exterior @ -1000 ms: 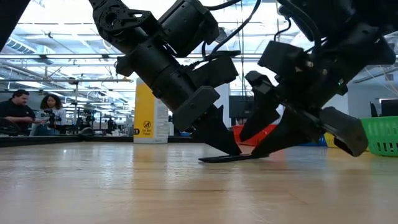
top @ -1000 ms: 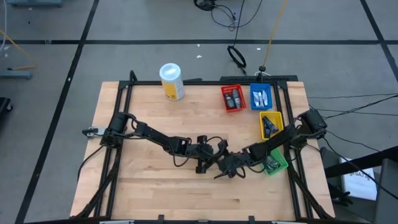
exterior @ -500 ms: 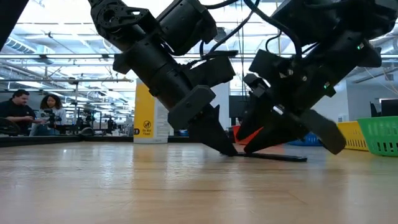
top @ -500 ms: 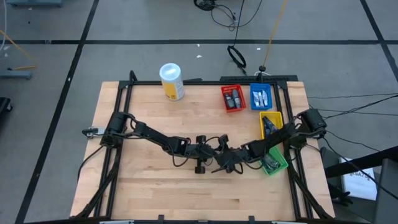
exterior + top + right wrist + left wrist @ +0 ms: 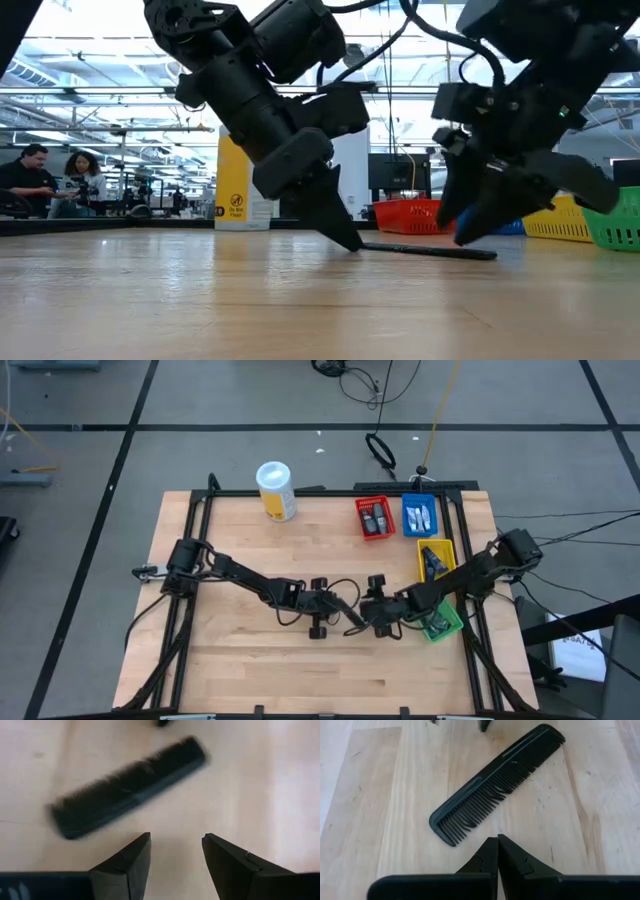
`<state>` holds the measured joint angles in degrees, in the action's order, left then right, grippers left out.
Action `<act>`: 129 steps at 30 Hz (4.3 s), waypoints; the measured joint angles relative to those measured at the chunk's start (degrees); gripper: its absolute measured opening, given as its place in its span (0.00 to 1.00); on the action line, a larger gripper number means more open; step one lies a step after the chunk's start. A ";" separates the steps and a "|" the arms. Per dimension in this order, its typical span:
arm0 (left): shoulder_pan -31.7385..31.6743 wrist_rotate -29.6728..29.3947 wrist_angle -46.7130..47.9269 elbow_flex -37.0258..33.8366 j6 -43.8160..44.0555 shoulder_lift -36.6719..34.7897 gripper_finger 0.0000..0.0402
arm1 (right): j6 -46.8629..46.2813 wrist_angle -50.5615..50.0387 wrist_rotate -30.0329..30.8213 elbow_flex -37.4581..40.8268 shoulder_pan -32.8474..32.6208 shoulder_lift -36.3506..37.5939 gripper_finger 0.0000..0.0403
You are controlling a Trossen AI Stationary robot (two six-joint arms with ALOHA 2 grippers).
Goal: Pick & Place Travel size toiletries
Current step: Put the black comb into the green bin
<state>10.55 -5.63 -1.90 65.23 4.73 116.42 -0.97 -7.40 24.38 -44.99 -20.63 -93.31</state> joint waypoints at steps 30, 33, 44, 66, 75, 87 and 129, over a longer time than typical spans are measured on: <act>-1.17 2.77 -5.46 0.20 -3.19 -0.96 0.01 | 5.14 19.29 -0.48 0.00 -3.02 -6.97 0.52; -1.55 3.63 -6.59 0.20 -3.15 0.45 0.01 | 6.18 19.26 -0.65 -0.02 -1.97 -7.88 0.53; -3.13 3.24 -5.82 0.28 -2.62 1.69 0.00 | 9.10 19.44 -3.09 -0.07 0.05 -8.43 0.48; -7.77 4.09 -7.21 0.17 -3.05 1.07 0.01 | 10.82 18.45 -3.19 0.07 2.28 -6.61 0.43; -10.14 4.91 -7.47 0.22 -0.29 1.34 0.00 | 10.72 17.36 -3.17 0.04 3.57 -5.74 0.42; -11.76 12.14 -8.57 0.48 -1.72 4.95 0.00 | 15.87 16.61 -3.58 -0.03 6.41 -7.09 0.41; -11.76 14.19 -8.21 0.37 -1.27 7.28 0.01 | 16.32 17.01 8.57 0.00 4.64 -7.02 0.41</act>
<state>-1.21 8.56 -10.11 65.60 3.46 123.70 15.35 9.62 32.95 -44.99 -15.99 -100.33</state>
